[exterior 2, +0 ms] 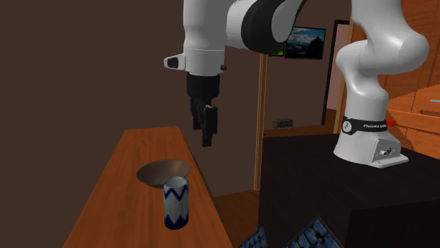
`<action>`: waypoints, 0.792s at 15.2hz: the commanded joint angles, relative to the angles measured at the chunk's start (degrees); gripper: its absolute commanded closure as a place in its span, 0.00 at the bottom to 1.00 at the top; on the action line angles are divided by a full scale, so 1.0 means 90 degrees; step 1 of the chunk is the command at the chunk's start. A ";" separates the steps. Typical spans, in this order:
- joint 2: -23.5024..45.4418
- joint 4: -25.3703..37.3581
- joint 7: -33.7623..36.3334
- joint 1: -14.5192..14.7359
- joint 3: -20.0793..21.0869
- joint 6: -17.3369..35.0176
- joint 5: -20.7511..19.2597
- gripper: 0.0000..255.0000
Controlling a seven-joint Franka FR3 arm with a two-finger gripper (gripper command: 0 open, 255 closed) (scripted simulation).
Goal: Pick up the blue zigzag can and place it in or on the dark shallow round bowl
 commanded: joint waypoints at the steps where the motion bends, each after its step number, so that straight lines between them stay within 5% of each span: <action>1: 0.0494 0.0334 0.0187 0.0086 -0.0036 0.0124 -0.0187 0.00; 8: 0.2266 0.1846 0.0564 0.0436 -0.0246 0.0295 -0.0611 0.00; 12: 0.2489 0.1908 0.0609 0.0449 -0.0309 0.0458 -0.0681 0.00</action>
